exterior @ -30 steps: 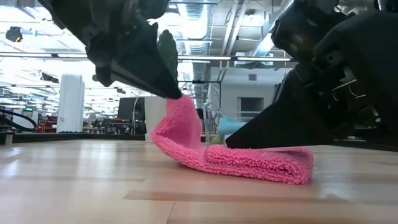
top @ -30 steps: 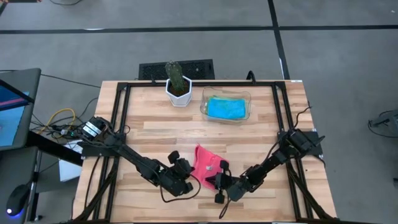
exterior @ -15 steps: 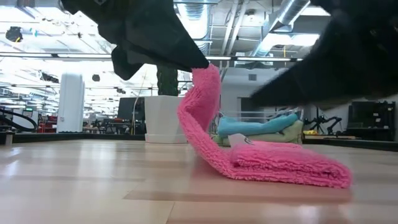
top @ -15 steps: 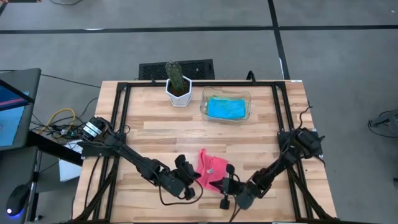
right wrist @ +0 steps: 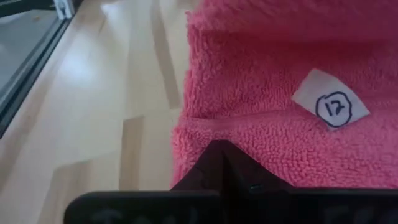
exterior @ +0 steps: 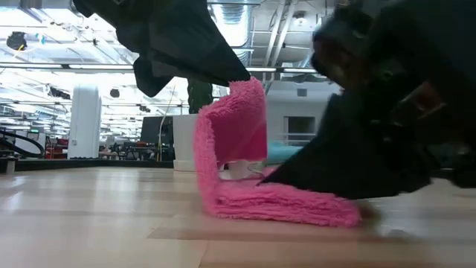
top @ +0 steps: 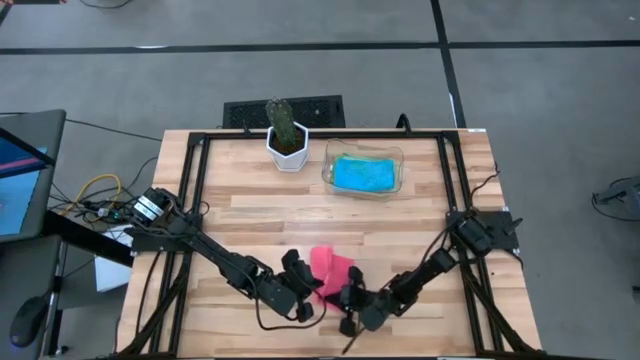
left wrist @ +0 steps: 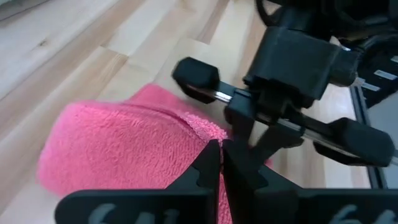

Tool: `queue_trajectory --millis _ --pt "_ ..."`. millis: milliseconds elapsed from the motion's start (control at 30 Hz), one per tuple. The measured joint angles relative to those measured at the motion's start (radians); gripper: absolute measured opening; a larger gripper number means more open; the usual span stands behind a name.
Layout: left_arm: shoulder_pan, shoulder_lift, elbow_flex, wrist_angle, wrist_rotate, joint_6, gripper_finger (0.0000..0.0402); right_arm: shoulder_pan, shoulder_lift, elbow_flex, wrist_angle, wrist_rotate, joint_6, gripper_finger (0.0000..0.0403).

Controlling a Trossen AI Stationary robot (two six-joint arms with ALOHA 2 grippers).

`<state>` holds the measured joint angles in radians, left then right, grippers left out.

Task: Fold microfiber towels
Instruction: Fold the pink towel

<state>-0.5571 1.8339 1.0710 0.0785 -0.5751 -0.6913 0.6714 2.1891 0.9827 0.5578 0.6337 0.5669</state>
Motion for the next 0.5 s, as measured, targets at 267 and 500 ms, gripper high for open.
queue_trajectory --millis 267,500 --pt "-0.003 0.000 0.000 0.024 0.070 0.011 0.0000 -0.027 0.002 0.026 -0.026 -0.020 -0.051 0.0030" --pt "-0.005 0.000 0.000 0.103 0.046 0.047 0.0000 -0.033 0.004 0.026 -0.009 -0.029 -0.080 0.0019"
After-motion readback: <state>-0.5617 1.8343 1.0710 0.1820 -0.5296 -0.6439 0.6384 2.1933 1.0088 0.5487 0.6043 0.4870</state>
